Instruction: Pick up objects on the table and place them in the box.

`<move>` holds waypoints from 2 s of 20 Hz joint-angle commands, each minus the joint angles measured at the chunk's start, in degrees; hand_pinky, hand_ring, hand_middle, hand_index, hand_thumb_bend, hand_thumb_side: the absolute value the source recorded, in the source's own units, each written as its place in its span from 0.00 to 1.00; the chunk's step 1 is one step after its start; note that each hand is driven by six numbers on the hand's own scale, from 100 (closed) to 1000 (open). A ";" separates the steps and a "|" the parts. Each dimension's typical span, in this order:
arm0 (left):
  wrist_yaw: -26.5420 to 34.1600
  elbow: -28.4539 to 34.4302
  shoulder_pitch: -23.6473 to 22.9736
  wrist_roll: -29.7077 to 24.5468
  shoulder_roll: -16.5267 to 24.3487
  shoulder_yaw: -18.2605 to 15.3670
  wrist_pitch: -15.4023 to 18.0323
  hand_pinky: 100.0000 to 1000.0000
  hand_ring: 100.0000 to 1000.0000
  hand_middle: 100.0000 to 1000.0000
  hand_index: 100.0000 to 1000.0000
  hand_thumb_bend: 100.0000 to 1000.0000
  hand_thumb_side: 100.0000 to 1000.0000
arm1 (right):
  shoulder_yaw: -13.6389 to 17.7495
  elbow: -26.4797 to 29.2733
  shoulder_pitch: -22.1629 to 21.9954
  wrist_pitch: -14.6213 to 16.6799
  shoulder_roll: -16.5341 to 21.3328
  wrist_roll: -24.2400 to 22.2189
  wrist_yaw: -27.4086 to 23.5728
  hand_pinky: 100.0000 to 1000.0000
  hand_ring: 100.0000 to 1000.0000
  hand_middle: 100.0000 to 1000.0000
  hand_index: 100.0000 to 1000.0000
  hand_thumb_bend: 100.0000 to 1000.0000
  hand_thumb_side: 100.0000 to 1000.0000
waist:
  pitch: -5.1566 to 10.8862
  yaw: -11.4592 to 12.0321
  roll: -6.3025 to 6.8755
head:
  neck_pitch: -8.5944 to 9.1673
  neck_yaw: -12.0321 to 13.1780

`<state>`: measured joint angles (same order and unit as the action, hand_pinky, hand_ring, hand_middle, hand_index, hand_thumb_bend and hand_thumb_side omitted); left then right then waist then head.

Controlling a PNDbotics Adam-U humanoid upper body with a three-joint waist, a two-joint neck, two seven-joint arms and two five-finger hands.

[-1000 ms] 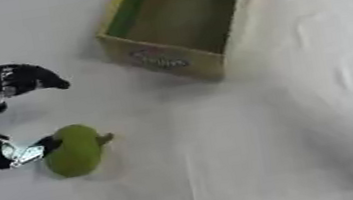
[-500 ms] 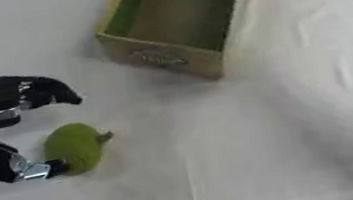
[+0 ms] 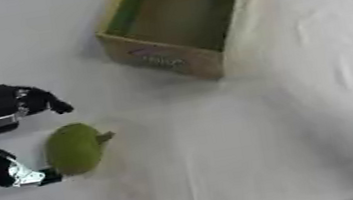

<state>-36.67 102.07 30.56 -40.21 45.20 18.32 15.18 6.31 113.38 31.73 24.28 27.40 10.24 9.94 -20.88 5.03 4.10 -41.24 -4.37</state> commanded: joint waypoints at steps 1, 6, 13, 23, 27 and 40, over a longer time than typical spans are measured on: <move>-2.60 -0.86 0.12 1.11 0.60 -0.04 0.01 0.79 0.81 0.64 0.92 0.58 0.57 | 0.18 1.21 0.59 0.04 1.28 -0.09 -0.30 0.80 0.76 0.56 0.74 0.00 0.35 | 1.42 0.04 -0.10 | 0.06 0.13; -6.50 -2.72 0.14 3.33 -1.98 -0.18 0.15 0.77 0.80 0.64 0.92 0.54 0.57 | 0.20 1.21 0.54 0.00 1.24 -0.12 -0.28 0.80 0.76 0.56 0.74 0.00 0.36 | 1.40 0.08 -0.24 | 0.05 0.11; -8.47 -4.93 0.54 4.58 -4.96 -0.21 0.14 0.76 0.79 0.64 0.91 0.47 0.56 | 0.19 1.21 0.50 0.00 1.14 -0.11 -0.28 0.80 0.76 0.55 0.74 0.00 0.36 | 1.32 0.13 -0.45 | -0.09 0.11; -11.02 -8.08 1.31 5.41 -7.57 -0.03 -0.28 0.74 0.76 0.59 0.85 0.42 0.55 | 0.09 1.21 0.53 0.00 0.98 -0.17 -0.37 0.80 0.76 0.55 0.74 0.00 0.36 | 1.24 0.16 -0.65 | -0.08 0.10; -11.21 -7.68 1.42 5.39 -7.61 0.49 0.35 0.71 0.71 0.53 0.74 0.38 0.49 | 0.10 1.21 0.55 -0.03 0.96 -0.11 -0.39 0.80 0.76 0.55 0.74 0.00 0.36 | 1.24 0.13 -0.62 | -0.14 0.13; -11.70 -5.75 1.03 8.20 -7.24 0.48 -1.19 0.51 0.55 0.41 0.60 0.08 0.00 | 0.14 1.21 0.59 -0.20 0.99 0.23 -0.42 0.80 0.76 0.55 0.74 0.00 0.37 | 1.25 0.06 -0.57 | -0.15 0.10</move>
<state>-48.49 95.46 31.20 -32.43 36.64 19.31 14.22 6.30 113.38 31.70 24.10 27.41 10.27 9.89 -20.88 5.08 3.69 -41.27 -4.35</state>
